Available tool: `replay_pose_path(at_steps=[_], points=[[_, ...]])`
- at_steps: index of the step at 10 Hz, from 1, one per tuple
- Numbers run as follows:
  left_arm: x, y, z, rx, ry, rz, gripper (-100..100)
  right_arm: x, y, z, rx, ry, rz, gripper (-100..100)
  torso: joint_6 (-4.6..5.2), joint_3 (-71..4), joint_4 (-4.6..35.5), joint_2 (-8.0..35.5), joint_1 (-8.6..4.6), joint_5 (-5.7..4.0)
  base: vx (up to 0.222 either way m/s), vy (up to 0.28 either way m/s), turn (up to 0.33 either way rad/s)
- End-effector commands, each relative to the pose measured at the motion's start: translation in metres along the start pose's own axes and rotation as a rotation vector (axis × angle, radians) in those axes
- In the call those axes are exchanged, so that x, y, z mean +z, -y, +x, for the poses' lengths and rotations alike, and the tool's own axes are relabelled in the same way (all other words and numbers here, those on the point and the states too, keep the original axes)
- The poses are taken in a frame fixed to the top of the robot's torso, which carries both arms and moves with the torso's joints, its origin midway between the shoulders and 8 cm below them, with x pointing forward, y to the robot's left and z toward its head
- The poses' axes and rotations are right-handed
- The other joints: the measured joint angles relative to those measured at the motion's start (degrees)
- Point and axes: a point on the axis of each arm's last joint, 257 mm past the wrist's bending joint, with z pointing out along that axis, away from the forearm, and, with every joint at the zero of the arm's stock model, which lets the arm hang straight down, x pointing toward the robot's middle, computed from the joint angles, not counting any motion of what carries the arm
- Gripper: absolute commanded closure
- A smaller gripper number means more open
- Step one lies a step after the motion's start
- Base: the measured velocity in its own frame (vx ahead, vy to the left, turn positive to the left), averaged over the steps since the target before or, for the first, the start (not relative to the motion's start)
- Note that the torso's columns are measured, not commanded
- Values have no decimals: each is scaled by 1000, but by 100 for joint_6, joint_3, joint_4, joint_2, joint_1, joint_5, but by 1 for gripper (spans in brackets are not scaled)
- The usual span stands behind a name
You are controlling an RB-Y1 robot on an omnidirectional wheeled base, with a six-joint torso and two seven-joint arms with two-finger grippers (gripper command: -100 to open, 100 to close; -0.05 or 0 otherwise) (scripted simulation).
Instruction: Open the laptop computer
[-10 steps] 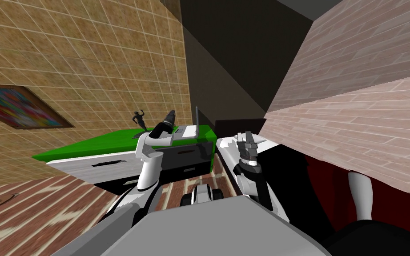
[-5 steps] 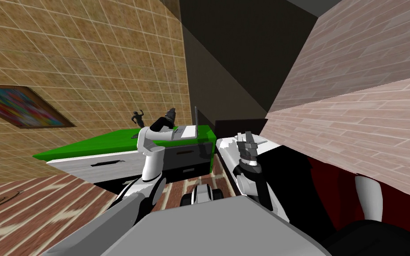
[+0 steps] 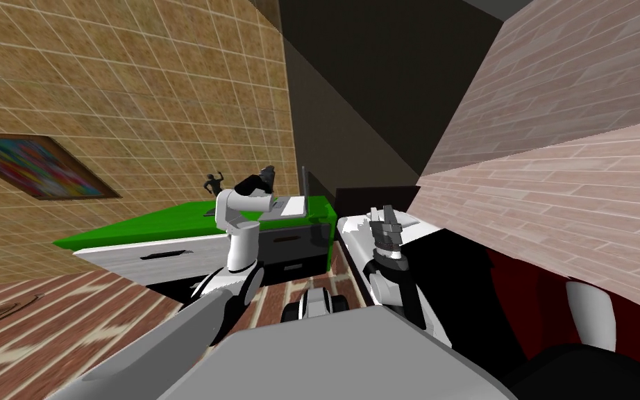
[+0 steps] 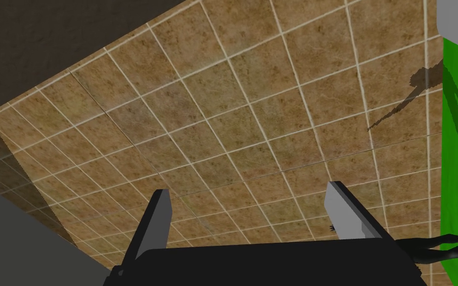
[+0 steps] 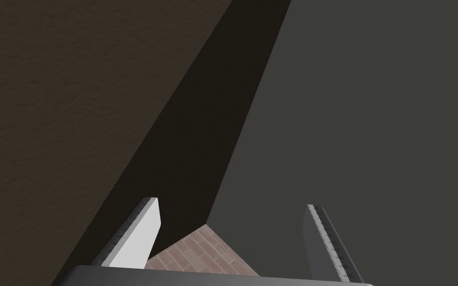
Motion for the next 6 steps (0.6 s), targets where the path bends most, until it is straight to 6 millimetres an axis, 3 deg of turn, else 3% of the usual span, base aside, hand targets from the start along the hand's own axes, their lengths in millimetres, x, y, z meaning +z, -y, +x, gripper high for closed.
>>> replay_pose_path(at_steps=[1,6], points=[[3,9,1,-4,-3,-34,-100,0,0,0,0,0,0,0,-1,4,2,6,12,4,15,-28,31],[3,22,4,-15,-17,-107,-100,0,0,0,0,0,0,0,0,3,2,4,-2,0,21,-45,27]])
